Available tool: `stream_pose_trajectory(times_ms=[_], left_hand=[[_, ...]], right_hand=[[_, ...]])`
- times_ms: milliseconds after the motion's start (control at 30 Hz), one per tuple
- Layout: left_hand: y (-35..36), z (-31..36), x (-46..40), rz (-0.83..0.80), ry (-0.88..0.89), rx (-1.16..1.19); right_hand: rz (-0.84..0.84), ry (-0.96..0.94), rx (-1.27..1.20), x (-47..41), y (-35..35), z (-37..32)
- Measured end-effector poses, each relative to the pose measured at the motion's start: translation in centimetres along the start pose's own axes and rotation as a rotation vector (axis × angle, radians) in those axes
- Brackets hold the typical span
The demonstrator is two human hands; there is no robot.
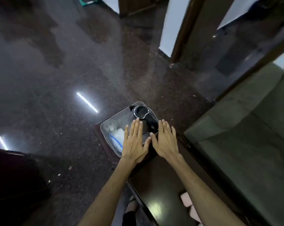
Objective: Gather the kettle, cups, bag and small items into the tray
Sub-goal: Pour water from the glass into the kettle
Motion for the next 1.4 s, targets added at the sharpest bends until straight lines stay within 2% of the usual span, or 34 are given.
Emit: stream_pose_trajectory(times_ms=[133, 233, 367, 467, 600, 700, 833, 1000, 1100, 1400], left_hand=[[3.6, -6.4, -3.1, -0.005, -0.11, -0.018], [6.1, -10.0, -4.9, -0.016, -0.184, -0.036], [8.4, -15.7, -6.1, 0.029, -0.397, -0.048], [10.2, -18.9, -6.3, 0.102, -0.532, 0.063], [12.9, -21.0, -6.8, 0.143, -0.603, 0.187], [13.5, -22.1, -7.0, 0.228, -0.655, 0.225], [12.7, -22.2, -7.6, 0.357, -0.633, 0.23], [10.4, -20.1, -8.1, 0.442, -0.541, 0.219], [8.5, -18.2, -8.0, 0.486, -0.484, 0.275], [4.3, -8.2, -8.3, 0.597, -0.307, 0.508]], right_hand=[[-0.029, 0.002, -0.037, -5.1, 5.3, -0.9], [0.054, 0.051, -0.16, -7.5, 7.3, 1.1], [0.17, 0.115, -0.649, -8.7, 9.1, 5.6], [0.143, 0.148, -1.043, -9.7, 11.4, 8.6], [0.085, 0.092, -1.188, -11.3, 13.4, 9.8], [0.146, 0.063, -1.25, -11.9, 14.0, 9.3], [0.382, 0.102, -1.328, -12.3, 13.8, 8.5], [0.729, 0.283, -1.398, -12.1, 13.0, 8.4], [0.797, 0.301, -1.401, -11.6, 11.2, 8.4], [0.969, 0.177, -1.333, -4.1, 1.4, 12.3]])
Point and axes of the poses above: each hand's wrist, its own x-axis away from the middle knuckle, its own y-axis out of the palm, z = x × y, the point moved 9 cm from there along -x, towards the middle knuckle, and after that the axes turned 8 degrees about -x, right-handed, at the moved point
